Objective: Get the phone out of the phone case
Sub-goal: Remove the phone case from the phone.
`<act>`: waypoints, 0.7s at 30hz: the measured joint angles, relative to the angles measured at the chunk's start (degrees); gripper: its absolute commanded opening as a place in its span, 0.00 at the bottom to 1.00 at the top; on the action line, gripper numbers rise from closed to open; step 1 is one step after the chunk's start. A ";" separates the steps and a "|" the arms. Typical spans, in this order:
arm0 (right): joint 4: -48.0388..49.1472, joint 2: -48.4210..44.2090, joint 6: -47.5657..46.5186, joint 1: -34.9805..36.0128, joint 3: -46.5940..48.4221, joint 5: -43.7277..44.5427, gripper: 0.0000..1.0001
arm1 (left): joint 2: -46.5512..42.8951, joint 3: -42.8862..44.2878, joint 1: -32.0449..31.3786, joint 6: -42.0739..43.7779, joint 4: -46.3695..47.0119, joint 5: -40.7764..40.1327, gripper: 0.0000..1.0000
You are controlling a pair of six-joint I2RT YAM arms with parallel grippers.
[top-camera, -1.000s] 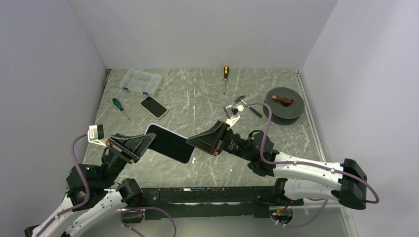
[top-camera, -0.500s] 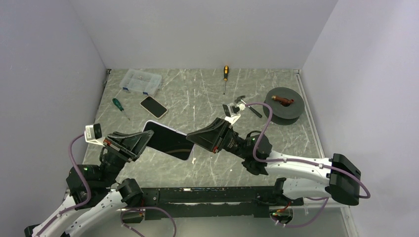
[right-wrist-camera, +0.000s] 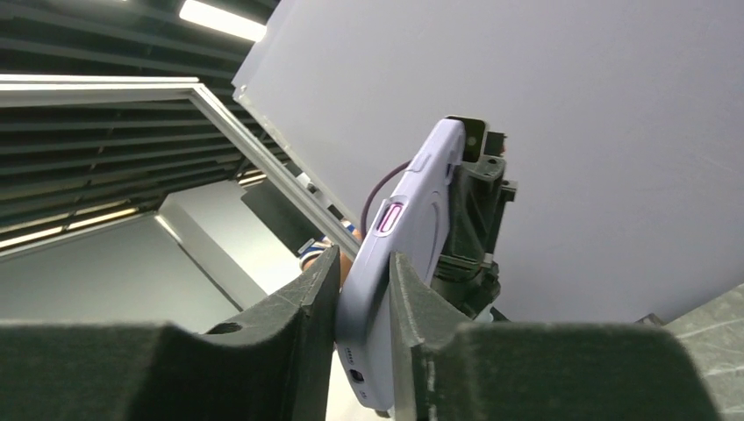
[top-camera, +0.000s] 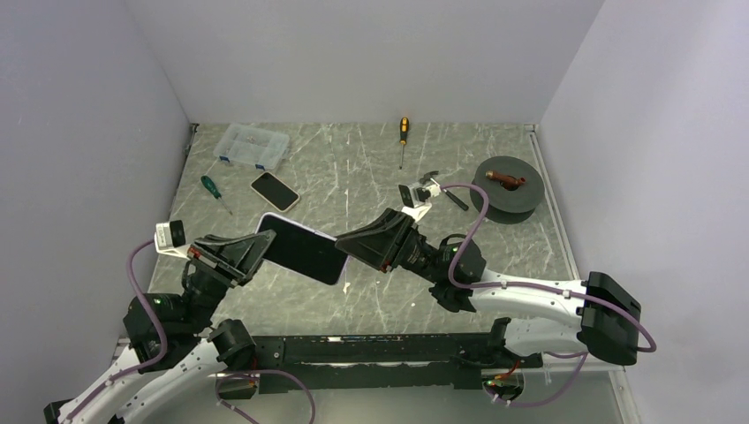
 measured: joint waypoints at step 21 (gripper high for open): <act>2.80 -0.07 0.57 0.00 0.00 -1.77 0.30 | 0.44 -1.27 -0.28 -5.05 0.72 -0.98 0.00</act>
